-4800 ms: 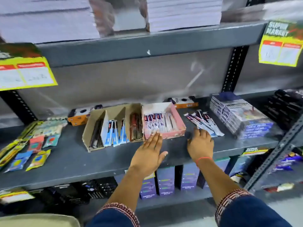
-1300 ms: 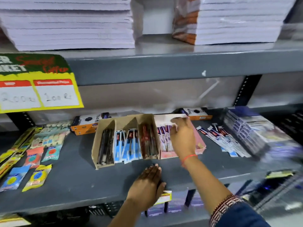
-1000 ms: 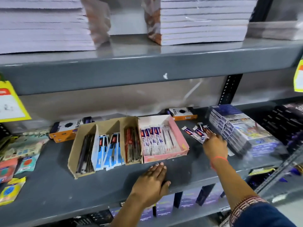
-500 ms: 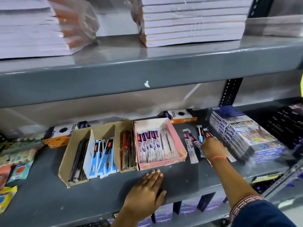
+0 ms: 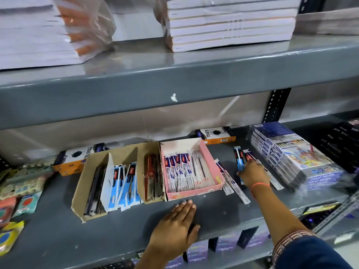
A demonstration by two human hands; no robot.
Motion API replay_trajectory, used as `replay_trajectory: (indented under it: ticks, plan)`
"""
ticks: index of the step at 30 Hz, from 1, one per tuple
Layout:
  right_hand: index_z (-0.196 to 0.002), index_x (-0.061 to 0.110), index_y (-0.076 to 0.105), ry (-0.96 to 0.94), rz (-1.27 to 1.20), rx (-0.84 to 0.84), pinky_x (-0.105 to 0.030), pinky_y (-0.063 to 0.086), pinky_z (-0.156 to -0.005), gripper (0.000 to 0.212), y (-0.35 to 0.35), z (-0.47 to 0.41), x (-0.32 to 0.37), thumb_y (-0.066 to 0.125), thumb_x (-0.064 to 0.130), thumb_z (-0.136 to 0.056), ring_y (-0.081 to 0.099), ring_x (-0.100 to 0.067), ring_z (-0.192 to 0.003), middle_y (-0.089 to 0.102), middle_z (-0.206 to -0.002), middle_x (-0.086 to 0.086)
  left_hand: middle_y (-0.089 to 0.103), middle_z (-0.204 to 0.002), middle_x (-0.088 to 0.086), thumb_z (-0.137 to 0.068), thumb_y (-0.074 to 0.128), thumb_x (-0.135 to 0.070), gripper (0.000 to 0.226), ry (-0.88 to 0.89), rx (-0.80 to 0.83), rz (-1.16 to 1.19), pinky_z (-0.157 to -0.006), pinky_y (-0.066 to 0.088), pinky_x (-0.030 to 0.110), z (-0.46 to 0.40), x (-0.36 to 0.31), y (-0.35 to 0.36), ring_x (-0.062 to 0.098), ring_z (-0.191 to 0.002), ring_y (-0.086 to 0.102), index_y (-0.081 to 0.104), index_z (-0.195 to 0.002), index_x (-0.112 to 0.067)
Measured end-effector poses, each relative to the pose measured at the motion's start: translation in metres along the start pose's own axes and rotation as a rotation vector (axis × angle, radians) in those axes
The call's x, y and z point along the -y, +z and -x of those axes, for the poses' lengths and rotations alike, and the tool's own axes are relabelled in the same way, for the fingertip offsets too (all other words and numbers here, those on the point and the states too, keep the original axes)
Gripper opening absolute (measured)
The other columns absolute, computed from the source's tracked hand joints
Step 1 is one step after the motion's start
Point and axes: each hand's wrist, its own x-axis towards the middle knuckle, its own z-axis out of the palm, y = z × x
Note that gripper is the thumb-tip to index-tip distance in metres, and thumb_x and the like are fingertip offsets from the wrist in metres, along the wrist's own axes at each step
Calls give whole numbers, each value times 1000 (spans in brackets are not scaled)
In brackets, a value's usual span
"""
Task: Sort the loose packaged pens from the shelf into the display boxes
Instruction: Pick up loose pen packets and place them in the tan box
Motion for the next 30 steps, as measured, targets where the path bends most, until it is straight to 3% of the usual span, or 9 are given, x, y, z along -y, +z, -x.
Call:
replay_trajectory:
  ticks: [4, 7, 9, 11, 13, 16, 20, 24, 30]
  plan:
    - [-115, -10, 55, 54, -123, 74, -31, 47, -66, 37, -5, -6, 7, 64, 2, -82, 61, -36, -93, 63, -117, -27, 54, -131, -1, -96, 0, -52, 74, -43, 37, 11, -99, 30, 26, 0, 0, -6, 14, -118, 52, 58, -124, -14]
    - [-105, -14, 62, 106, -279, 87, -27, 41, -56, 30, -8, -8, 2, 65, 3, -80, 53, -28, -73, 62, -90, -24, 1, -148, -7, -71, -23, -64, 96, 7, 3, -36, -104, -11, 20, -1, -3, -7, 11, -140, 5, 15, -147, -17]
    - [-99, -13, 65, 94, -436, 93, -25, 41, -52, 27, -9, -1, -2, 66, 6, -79, 53, -24, -59, 55, -70, -15, -11, -145, -11, -62, -26, -62, 101, 19, 34, -27, -102, -16, 18, -2, -3, -8, 9, -140, -5, 4, -148, -18]
    - [-87, -4, 63, 85, -616, 136, -15, 34, -32, 12, -10, 16, -4, 65, 6, -81, 44, -6, -34, 44, -56, -4, -7, -150, -8, -62, -28, -62, 102, 26, 28, -50, -104, -15, 19, -1, -4, -8, 9, -140, -4, 4, -148, -18]
    - [-74, 8, 59, 93, -792, 215, -9, 22, -24, 11, -11, 37, -5, 62, 3, -83, 37, -4, -34, 42, -54, -1, 1, -155, -2, -71, -29, -63, 96, 37, -25, -74, -105, -13, 20, 0, -5, -8, 10, -140, -2, 6, -148, -17]
    - [-64, 16, 55, 75, -975, 343, -11, 20, -30, 25, -6, 73, -9, 63, 2, -81, 36, -1, -31, 49, -41, 6, 3, -155, 0, -89, -4, -56, 72, 18, -36, -68, -108, -10, 21, 1, -5, -5, 10, -140, -2, 7, -148, -16]
    - [-62, 18, 57, 32, -1124, 428, -14, 27, -41, 28, 5, 112, -24, 64, -2, -80, 42, -1, -41, 58, -42, 11, 7, -155, 0, -62, -41, -64, 112, 24, -39, -53, -107, -10, 21, 1, -3, -3, 11, -140, 2, 12, -147, -15]
    - [-61, 16, 63, -24, -1146, 441, -19, 29, -49, 26, 14, 136, -35, 65, -1, -79, 44, -9, -51, 62, -49, 7, 25, -149, 5, -73, -30, -64, 107, 46, -45, -44, -108, 2, 27, -1, -2, -4, 18, -137, 25, 32, -141, -8]
    - [-60, 15, 62, -65, -1126, 468, -17, 31, -48, 25, 14, 151, -34, 64, 0, -80, 42, -3, -42, 56, -43, 10, 21, -152, 5, -77, -18, -63, 96, 53, -102, -32, -104, -9, 21, 1, -2, -4, 16, -139, 15, 25, -144, -10]
